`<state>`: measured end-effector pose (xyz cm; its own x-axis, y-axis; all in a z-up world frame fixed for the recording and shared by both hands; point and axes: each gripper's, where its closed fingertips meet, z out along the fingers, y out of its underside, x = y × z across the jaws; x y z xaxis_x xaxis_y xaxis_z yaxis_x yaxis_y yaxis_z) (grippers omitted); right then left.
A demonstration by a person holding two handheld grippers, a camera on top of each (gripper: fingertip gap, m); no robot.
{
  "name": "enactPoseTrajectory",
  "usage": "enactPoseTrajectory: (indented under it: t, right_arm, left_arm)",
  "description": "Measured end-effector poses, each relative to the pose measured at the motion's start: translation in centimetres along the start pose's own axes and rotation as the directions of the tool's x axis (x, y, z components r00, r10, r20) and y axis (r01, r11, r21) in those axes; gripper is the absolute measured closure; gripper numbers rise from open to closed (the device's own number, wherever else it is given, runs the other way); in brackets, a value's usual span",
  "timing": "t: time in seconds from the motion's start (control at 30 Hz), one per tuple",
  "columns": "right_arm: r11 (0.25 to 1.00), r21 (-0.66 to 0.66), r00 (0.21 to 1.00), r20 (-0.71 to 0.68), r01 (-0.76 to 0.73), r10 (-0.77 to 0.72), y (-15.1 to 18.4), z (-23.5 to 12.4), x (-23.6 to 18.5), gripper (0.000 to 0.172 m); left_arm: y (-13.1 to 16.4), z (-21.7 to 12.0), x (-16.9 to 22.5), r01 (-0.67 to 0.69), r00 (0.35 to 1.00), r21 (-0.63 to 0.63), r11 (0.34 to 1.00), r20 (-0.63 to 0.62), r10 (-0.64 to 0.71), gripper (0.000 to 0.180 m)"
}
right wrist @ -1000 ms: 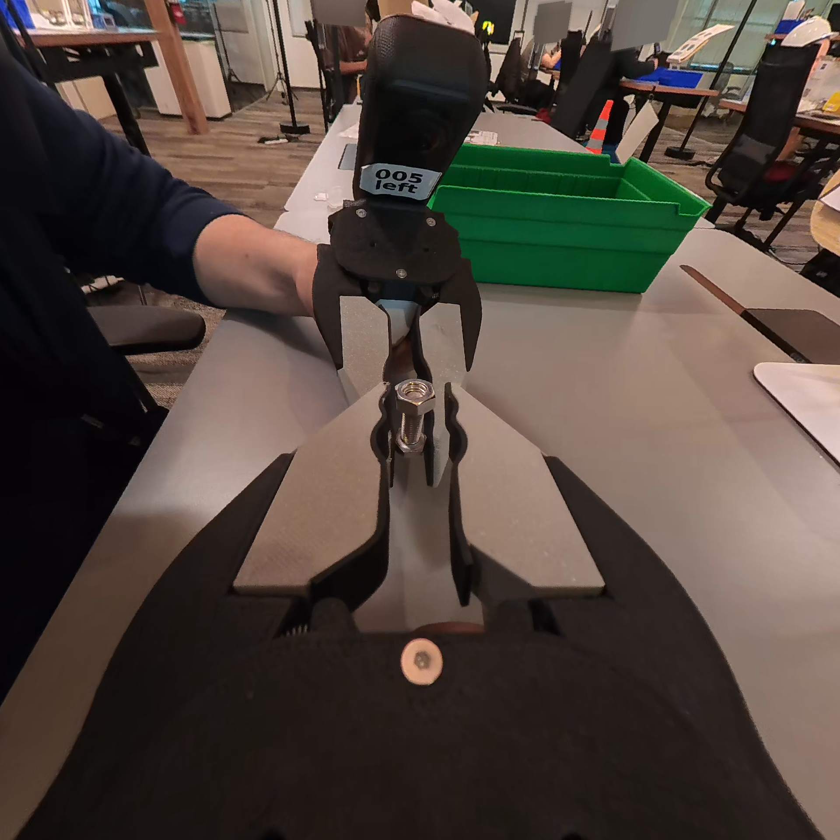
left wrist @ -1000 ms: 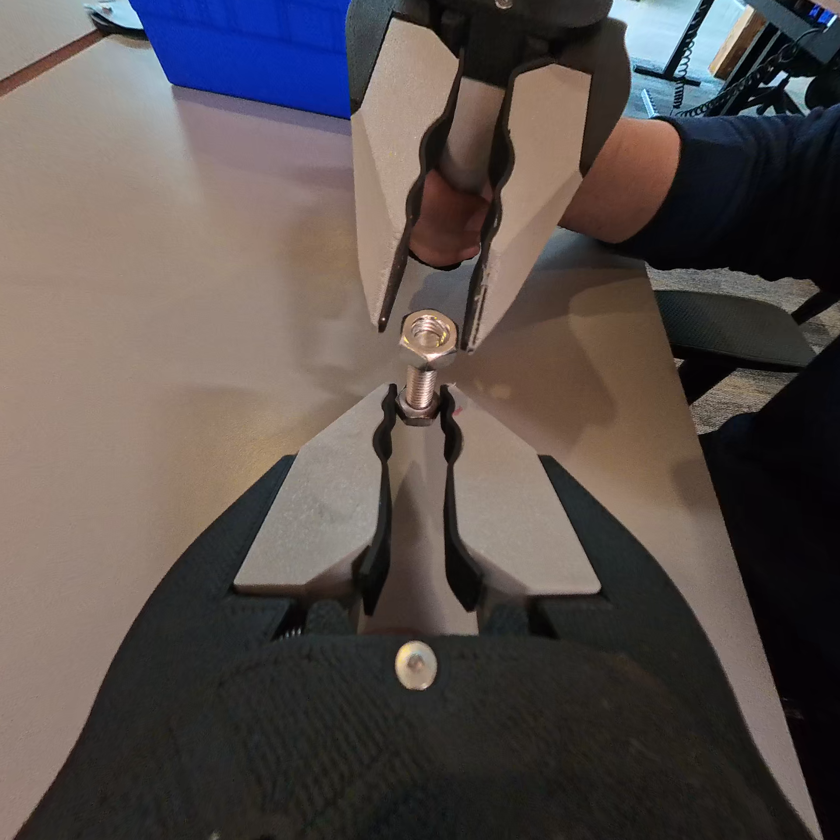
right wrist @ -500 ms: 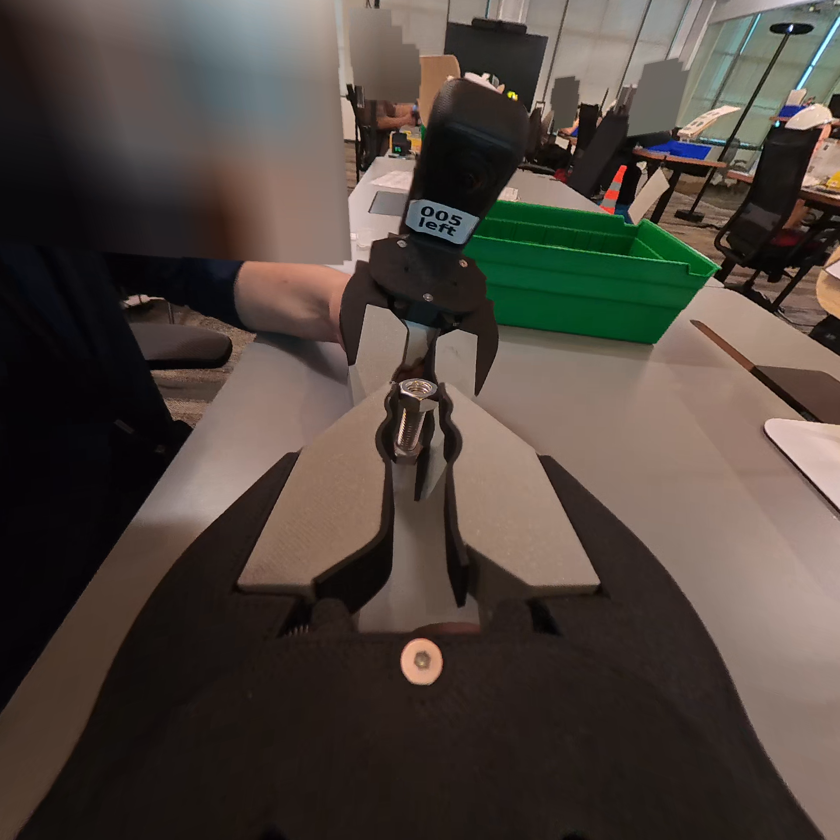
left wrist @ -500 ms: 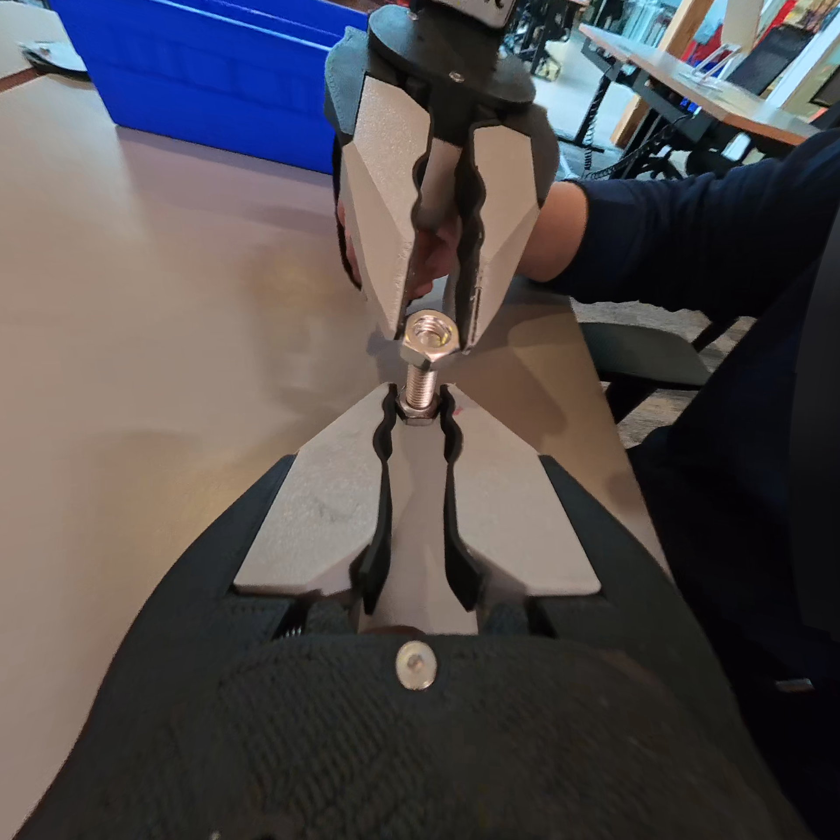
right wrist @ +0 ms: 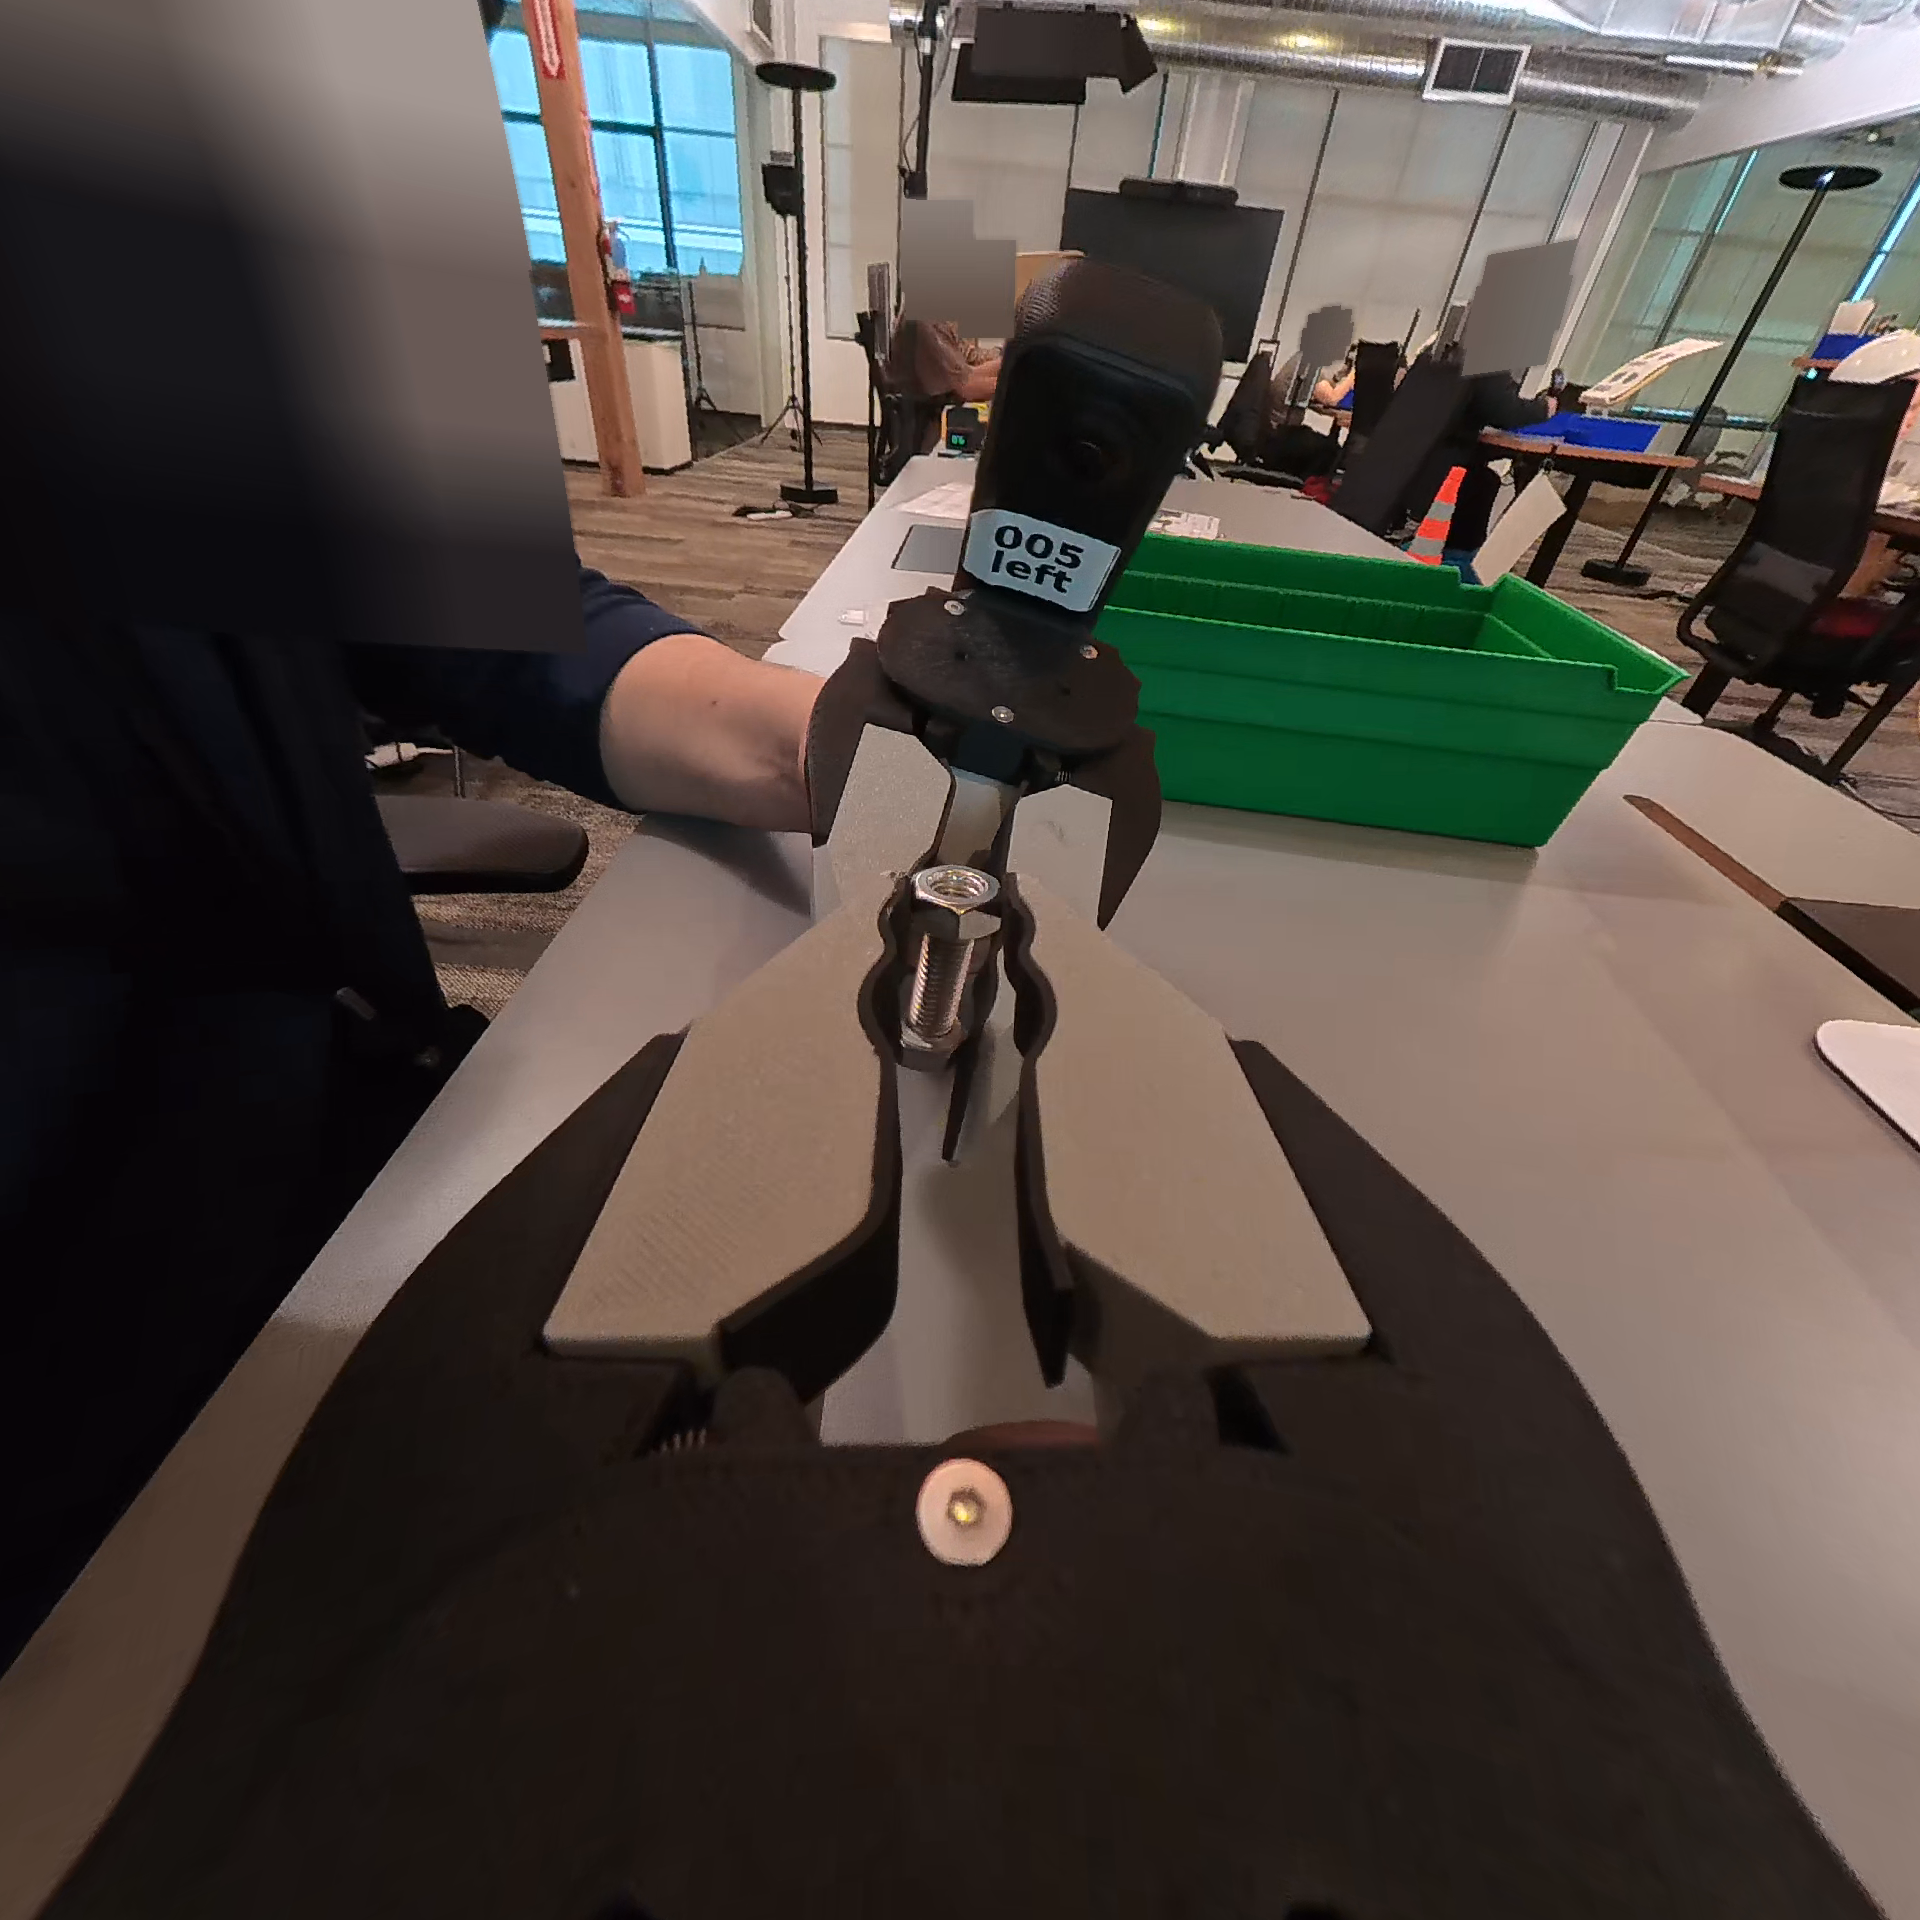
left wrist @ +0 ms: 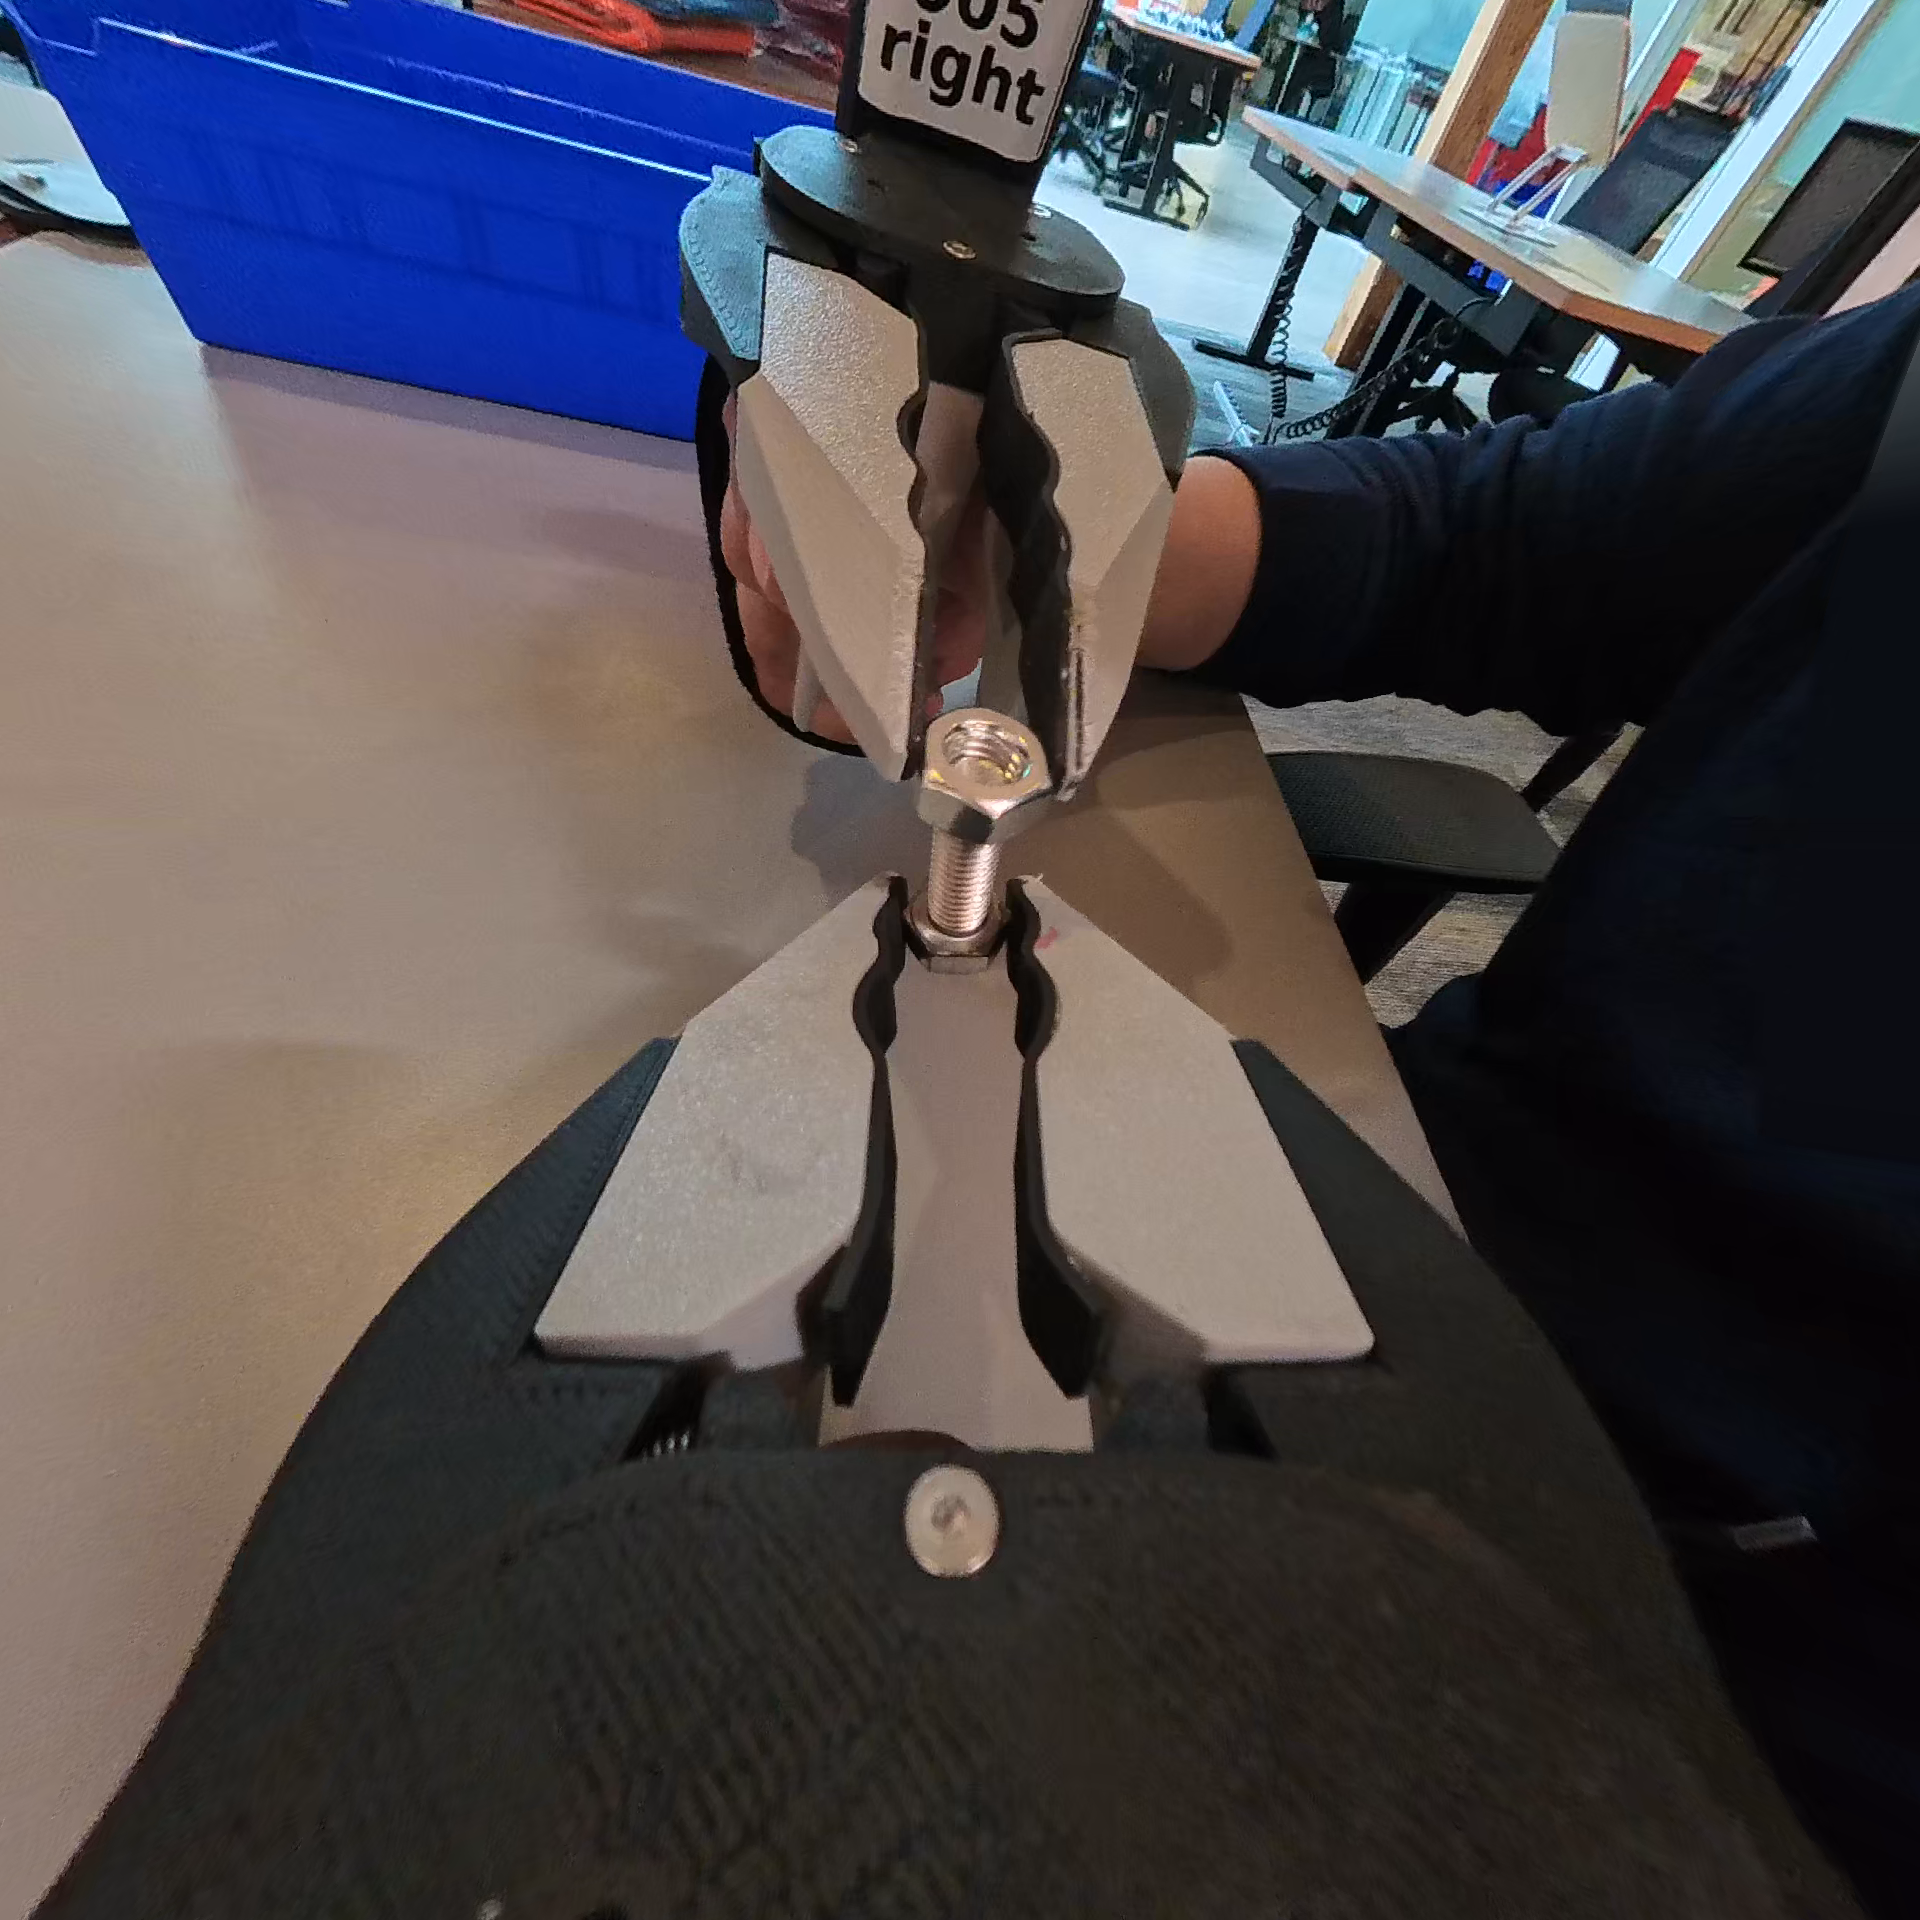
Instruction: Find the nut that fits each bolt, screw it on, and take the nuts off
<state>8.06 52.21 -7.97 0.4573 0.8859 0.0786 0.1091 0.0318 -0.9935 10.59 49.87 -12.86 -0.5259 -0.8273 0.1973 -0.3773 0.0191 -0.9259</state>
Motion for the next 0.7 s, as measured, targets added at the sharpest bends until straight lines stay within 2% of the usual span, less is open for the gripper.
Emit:
enactPoseTrajectory:
  t: [0.23,0.7]
  right_arm:
    - [1.000,-0.001,1.000,-0.004,-0.024,0.024,0.37,0.18,-0.10,0.159]
    - [0.996,-0.054,0.990,-0.125,-0.065,0.057,0.82,0.48,0.38,0.158]
  left_arm:
    - [0.39,0.16,-0.28,-0.036,0.999,-0.030,0.999,0.033,0.037,0.163]
    - [0.69,0.19,-0.91,-0.041,0.996,-0.051,0.998,0.074,0.044,0.163]
